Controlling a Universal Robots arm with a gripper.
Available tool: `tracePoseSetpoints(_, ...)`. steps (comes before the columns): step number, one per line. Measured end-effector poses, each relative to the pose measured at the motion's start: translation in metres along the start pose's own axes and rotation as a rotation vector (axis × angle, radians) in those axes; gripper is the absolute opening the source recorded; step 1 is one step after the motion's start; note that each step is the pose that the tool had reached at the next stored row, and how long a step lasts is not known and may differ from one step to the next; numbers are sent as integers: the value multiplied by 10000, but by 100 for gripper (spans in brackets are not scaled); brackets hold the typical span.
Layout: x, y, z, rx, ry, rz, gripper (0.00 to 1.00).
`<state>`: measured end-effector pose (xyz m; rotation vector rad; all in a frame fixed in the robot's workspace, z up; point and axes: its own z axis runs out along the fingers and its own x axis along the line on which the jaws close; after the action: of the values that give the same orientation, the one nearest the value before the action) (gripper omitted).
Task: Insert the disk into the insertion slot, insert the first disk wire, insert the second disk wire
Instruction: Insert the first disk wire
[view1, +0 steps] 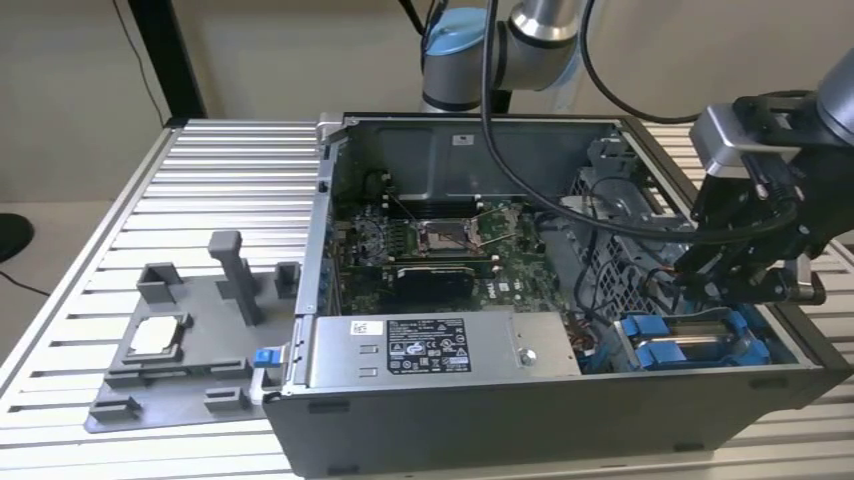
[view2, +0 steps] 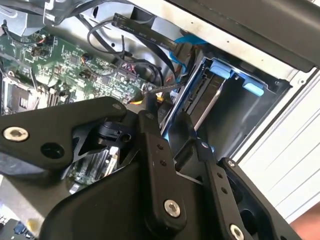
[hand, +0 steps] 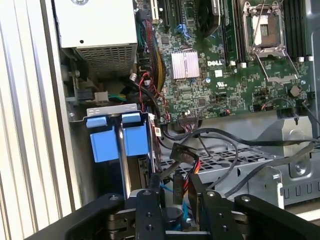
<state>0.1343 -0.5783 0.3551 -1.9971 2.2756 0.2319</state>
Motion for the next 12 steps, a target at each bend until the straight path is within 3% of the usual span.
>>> tracePoseSetpoints(2, 0, 0, -1, 0, 1, 0, 100)
tracePoseSetpoints(3, -1, 0, -6, -1, 1, 1, 0)
tracePoseSetpoints(7, -12, 3, -67, -16, 3, 4, 0)
tracePoseSetpoints(12, -13, 3, -71, -17, 0, 4, 0)
